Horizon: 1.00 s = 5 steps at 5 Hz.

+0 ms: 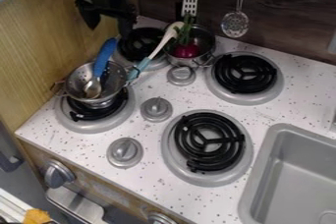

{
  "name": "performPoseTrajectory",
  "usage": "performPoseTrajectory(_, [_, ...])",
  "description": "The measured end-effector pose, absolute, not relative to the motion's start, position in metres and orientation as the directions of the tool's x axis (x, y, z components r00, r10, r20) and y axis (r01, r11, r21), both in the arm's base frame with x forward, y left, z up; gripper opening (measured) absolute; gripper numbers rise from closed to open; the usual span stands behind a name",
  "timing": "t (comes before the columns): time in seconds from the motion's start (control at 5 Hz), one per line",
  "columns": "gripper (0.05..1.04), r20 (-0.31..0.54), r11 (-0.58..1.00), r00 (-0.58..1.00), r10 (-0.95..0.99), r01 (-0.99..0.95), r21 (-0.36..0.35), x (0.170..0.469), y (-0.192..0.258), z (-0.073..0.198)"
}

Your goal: Take the spoon and put it on the right burner.

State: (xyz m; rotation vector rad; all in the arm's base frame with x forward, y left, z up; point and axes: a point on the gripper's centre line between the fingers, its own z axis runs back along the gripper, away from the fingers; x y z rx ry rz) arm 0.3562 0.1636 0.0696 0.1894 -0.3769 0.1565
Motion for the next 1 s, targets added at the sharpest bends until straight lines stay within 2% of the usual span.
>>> performPoseTrajectory(0.8, [0.999, 0.374, 0.982, 0.924, 0.078, -0.137, 0.133, 0.361, 0.175, 0.026])
performPoseTrajectory(1.0, [0.999, 0.388, 0.979, 0.917, 0.094, -0.156, 0.132, 0.363, 0.181, 0.028])
